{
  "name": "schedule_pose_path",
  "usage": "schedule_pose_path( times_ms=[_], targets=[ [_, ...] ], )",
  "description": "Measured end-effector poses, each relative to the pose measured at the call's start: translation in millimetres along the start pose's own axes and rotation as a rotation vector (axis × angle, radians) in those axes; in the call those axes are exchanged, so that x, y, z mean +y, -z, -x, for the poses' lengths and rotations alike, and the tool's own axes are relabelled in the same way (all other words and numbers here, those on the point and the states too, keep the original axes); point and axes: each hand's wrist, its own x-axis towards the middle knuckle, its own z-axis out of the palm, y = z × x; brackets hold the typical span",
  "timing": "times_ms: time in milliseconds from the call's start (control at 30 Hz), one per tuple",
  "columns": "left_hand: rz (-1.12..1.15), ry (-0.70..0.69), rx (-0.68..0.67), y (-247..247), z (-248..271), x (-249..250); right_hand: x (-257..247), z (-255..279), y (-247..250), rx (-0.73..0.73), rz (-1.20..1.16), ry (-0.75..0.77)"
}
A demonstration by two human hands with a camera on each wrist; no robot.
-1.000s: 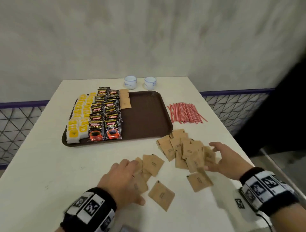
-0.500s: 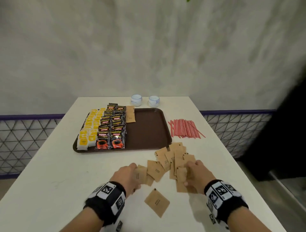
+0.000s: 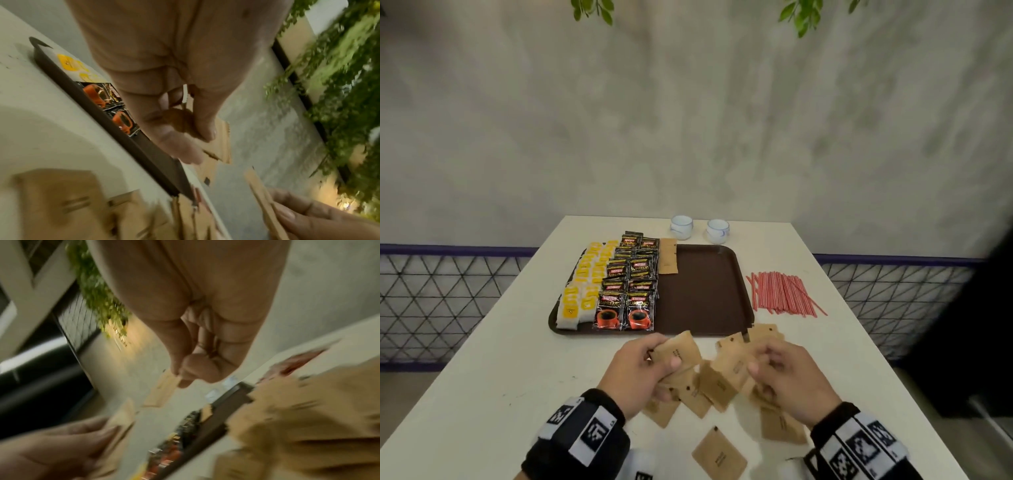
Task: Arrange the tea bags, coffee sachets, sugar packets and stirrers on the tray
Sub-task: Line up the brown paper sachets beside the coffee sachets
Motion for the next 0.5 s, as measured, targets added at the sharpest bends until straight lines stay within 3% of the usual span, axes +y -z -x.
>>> schedule_pose_path(
  times_ms=[100,300,500],
  targets=[
    [0.068,-0.024,-0.019,7,-3,14,-24,-19,-8,-0.093,-0.187,-0.014],
    [0.074,0.060,0.079,45,-17,5,-56,-99,-18,-0.045,-0.431,-0.195],
    [0.105,0.101,0.114,81,-42,-6,-58,-225,-57,0.075,-0.257,-0.380]
  ],
)
